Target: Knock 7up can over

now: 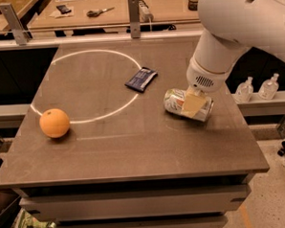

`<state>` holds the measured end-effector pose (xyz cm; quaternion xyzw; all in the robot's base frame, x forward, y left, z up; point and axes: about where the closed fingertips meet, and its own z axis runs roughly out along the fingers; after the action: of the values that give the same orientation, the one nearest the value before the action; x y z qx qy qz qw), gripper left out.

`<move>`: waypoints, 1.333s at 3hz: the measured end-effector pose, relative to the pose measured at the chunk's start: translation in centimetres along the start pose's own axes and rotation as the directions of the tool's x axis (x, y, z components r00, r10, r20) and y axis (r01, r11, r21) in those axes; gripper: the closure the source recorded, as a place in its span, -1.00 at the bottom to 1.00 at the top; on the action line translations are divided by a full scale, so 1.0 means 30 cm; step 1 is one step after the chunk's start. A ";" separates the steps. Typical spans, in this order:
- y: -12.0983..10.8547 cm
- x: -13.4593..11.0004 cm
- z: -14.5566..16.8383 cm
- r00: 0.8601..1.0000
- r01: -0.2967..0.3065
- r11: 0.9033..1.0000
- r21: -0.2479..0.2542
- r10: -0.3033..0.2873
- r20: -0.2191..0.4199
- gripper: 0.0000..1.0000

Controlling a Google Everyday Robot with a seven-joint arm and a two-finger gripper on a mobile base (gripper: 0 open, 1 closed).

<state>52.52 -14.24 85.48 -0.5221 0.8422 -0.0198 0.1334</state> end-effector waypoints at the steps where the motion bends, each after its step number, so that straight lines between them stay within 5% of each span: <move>1: 0.002 0.001 0.000 1.000 0.001 1.000 0.000 -0.001 0.000 0.65; 4: 0.007 0.002 -0.001 1.000 0.003 1.000 0.001 -0.003 -0.002 -0.74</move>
Offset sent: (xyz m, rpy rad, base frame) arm -0.0005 0.0000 -0.0001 -0.0007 -0.0002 0.0004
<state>52.30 -14.21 85.47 -0.5231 0.8416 -0.0210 0.1329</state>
